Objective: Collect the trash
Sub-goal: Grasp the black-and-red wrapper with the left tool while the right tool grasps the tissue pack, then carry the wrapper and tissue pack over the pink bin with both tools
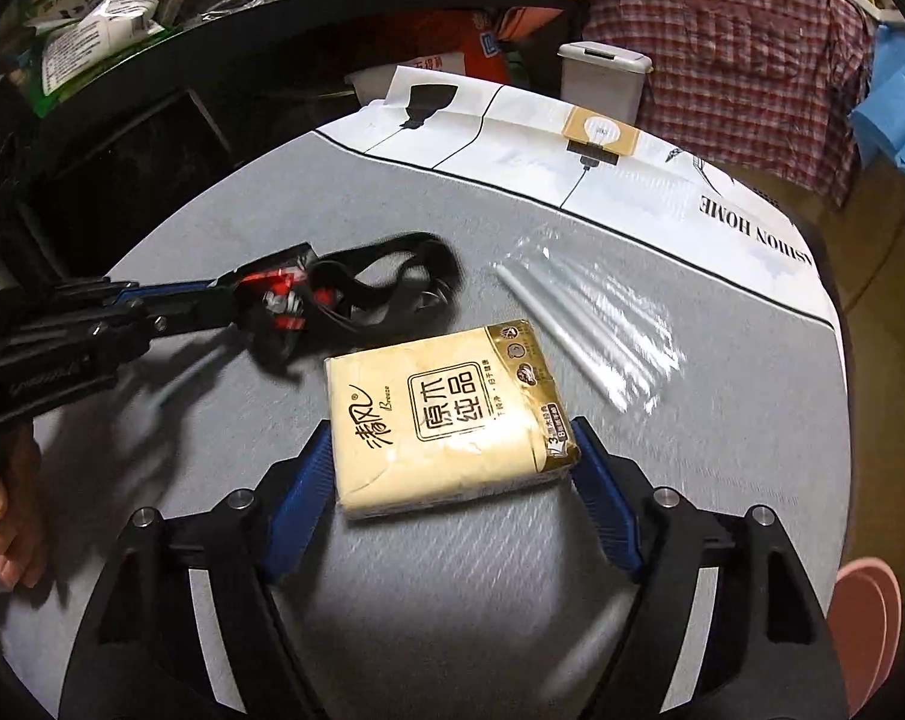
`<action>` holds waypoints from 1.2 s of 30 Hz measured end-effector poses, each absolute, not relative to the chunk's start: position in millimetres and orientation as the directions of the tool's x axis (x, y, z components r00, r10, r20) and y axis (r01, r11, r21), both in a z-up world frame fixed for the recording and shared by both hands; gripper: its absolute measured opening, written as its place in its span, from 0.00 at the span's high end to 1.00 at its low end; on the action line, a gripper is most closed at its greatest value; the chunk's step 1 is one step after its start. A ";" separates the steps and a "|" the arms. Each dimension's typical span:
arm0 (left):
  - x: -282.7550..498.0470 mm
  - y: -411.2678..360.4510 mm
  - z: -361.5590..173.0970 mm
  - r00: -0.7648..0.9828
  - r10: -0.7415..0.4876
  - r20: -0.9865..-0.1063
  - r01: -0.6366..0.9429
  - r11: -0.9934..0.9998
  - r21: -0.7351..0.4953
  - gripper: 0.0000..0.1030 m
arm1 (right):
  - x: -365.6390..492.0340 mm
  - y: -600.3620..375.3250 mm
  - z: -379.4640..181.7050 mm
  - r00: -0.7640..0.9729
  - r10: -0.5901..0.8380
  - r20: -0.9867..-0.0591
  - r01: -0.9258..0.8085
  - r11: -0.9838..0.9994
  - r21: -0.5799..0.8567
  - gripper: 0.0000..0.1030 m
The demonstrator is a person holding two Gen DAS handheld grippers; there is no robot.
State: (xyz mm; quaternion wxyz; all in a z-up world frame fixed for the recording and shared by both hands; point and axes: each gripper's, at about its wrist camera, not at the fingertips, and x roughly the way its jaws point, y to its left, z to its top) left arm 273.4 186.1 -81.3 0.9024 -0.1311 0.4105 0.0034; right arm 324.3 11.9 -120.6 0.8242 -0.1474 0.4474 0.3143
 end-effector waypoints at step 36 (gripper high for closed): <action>117.5 91.2 -18.3 0.749 -0.092 -0.656 -0.041 0.982 -0.185 0.93 | 197.2 -137.1 2.3 0.646 0.271 -0.714 -0.392 0.920 -0.005 0.27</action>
